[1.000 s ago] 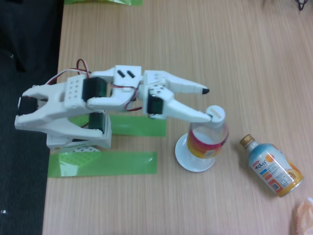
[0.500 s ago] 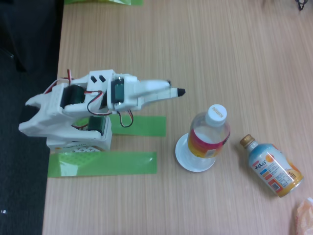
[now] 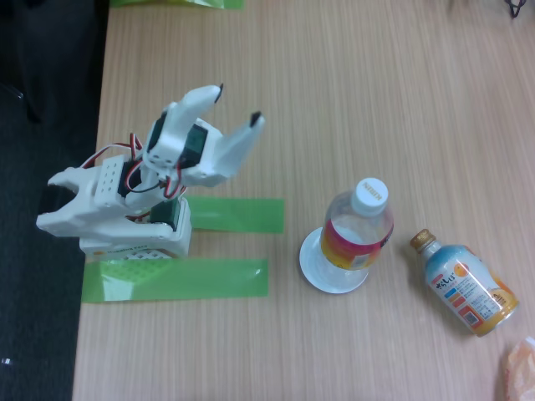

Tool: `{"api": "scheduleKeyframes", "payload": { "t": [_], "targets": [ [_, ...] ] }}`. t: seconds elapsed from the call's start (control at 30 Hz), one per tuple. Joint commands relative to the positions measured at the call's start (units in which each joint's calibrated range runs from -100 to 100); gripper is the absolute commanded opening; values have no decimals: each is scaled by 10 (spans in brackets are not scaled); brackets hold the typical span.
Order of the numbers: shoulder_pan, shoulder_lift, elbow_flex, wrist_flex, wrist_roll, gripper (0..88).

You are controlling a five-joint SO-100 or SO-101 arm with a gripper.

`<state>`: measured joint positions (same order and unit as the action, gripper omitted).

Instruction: Pick up the plastic bottle and stand it up on the white place

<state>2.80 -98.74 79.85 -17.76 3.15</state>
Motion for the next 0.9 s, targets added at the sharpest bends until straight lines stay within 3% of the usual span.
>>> {"api": "scheduleKeyframes", "payload": {
  "t": [0.0, 0.3, 0.5, 0.87],
  "targets": [
    [2, -2, 1, -49, 13, 133],
    [3, -2, 42, -268, 8, 129],
    [3, -2, 106, -461, 8, 9],
    [3, -2, 165, -702, 8, 10]
  ]
}}
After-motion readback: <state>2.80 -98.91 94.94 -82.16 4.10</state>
